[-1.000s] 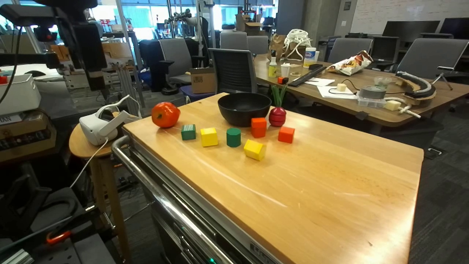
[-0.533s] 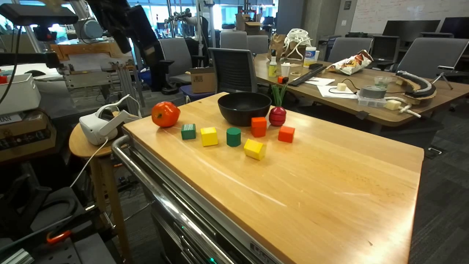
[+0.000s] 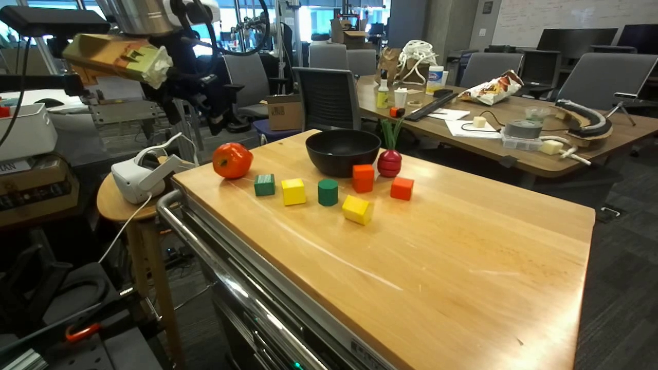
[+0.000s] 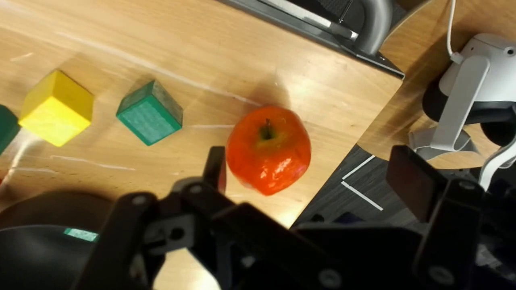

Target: Move the apple backwards, place the radish and blocks inside the black bowl

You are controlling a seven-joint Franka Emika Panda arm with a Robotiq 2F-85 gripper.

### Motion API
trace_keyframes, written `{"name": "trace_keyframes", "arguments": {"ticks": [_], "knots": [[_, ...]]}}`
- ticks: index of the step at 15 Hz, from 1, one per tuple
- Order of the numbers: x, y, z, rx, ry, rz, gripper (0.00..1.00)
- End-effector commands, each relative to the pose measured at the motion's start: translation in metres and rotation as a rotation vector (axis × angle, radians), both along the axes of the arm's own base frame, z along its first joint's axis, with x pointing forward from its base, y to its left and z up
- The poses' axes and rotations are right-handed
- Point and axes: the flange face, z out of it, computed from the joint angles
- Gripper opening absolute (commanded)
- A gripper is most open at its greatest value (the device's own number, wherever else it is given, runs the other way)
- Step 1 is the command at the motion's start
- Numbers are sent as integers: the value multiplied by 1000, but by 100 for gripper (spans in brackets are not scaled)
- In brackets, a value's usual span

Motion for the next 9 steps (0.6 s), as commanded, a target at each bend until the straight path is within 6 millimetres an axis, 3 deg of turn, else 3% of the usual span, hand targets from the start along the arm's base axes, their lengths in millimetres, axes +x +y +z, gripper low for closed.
{"name": "trace_keyframes", "arguments": {"ticks": [1,5,9], "knots": [[2,0,1,-1,2,3,100],[12,17,-1,-15,-14,38,100],[25,50,-12,-12,-20,93,100]]}}
